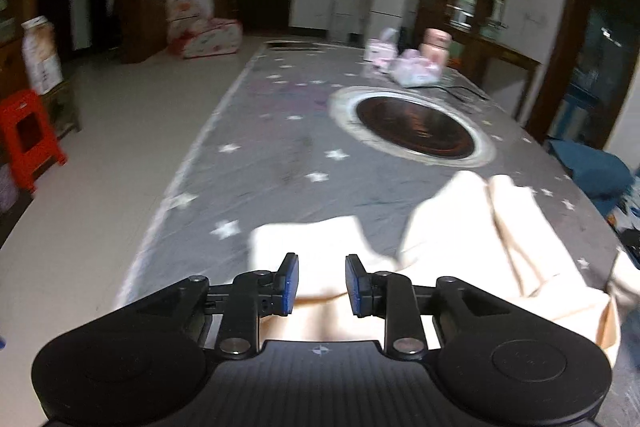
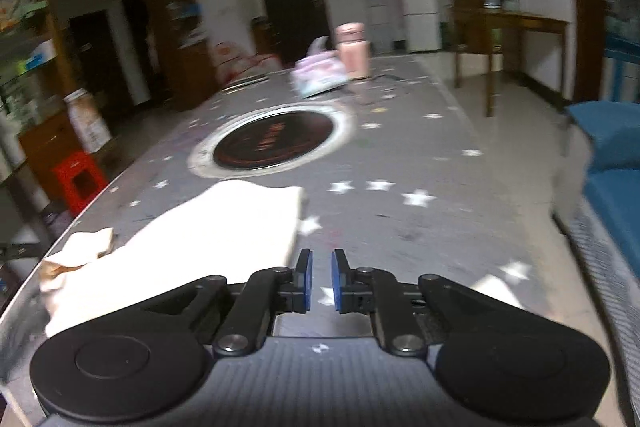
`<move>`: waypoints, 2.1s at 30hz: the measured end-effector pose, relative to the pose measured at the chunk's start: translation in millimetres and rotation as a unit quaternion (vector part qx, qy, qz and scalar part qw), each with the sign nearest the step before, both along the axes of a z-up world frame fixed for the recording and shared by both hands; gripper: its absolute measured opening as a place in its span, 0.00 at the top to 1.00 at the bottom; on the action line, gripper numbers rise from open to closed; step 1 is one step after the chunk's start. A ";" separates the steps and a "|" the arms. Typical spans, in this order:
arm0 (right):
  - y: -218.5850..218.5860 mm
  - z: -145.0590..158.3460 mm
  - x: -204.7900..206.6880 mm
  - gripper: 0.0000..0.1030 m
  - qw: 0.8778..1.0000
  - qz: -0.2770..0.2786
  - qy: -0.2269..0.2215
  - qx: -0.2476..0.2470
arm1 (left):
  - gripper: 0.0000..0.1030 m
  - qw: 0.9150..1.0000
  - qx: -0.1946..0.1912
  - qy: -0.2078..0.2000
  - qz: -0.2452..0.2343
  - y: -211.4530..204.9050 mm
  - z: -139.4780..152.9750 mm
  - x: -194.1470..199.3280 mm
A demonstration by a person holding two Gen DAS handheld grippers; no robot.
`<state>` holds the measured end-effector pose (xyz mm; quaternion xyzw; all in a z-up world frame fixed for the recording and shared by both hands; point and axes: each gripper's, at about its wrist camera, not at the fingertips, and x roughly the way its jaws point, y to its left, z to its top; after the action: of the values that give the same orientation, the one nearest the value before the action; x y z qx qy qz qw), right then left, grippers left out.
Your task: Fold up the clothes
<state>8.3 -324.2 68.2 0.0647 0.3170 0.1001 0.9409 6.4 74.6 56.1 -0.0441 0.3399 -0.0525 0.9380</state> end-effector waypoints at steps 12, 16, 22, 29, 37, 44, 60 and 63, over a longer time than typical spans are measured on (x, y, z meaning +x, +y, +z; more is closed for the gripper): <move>32.1 -15.7 84.1 0.72 0.998 0.043 0.037 0.010 | 0.57 0.990 0.038 0.013 -0.132 -96.1 -28.0 96.4; 35.1 -27.9 108.8 0.71 0.998 0.038 0.053 0.012 | 0.57 0.987 0.049 0.021 -0.150 -113.1 -42.9 120.0; 35.1 -44.6 134.0 0.71 0.996 0.038 0.073 0.031 | 0.67 0.984 0.042 0.023 -0.174 -123.8 -55.4 134.2; 43.4 -58.3 143.8 0.87 0.994 0.051 0.082 0.040 | 0.89 0.983 0.046 -0.001 -0.175 -125.5 -51.9 127.1; 37.3 -34.3 114.8 0.96 1.000 0.017 0.014 -0.015 | 0.90 0.984 0.096 -0.075 -0.132 -123.8 -29.0 103.1; 9.6 -41.0 116.8 0.97 0.997 -0.045 0.038 -0.054 | 0.82 0.990 0.098 -0.017 -0.102 -109.2 -46.9 122.0; 48.8 -50.0 123.3 0.84 0.997 0.045 0.046 -0.043 | 0.90 0.990 0.064 -0.034 -0.118 -120.6 -45.8 123.9; 47.2 -53.4 125.2 0.83 0.997 0.041 0.051 -0.043 | 0.90 0.971 0.105 -0.089 -0.197 -143.9 -40.3 90.6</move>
<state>133.4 -277.0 14.8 0.0162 0.3713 0.1215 0.9204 97.0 -69.3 15.8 0.1276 0.2610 -0.2039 0.9349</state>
